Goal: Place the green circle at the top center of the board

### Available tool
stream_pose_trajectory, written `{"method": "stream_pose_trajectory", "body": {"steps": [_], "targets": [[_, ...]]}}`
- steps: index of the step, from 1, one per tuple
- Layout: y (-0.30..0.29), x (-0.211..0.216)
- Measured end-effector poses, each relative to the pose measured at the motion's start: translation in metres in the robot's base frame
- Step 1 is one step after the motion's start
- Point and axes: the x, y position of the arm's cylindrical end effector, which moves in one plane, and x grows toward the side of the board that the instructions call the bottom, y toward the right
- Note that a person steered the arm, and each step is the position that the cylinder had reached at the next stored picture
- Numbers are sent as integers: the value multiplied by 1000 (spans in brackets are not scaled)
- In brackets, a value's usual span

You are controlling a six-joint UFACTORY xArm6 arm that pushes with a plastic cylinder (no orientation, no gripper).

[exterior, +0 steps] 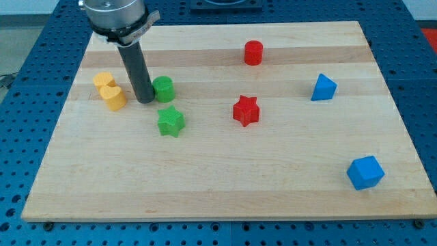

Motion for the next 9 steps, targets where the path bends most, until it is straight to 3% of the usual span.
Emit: {"method": "stream_pose_trajectory", "body": {"steps": [1,3,4,5,6,7,8,9], "targets": [[0,-27],[-2,21],[6,16],[6,-35],[6,-50],[2,-41],[-1,2],[7,2]]}}
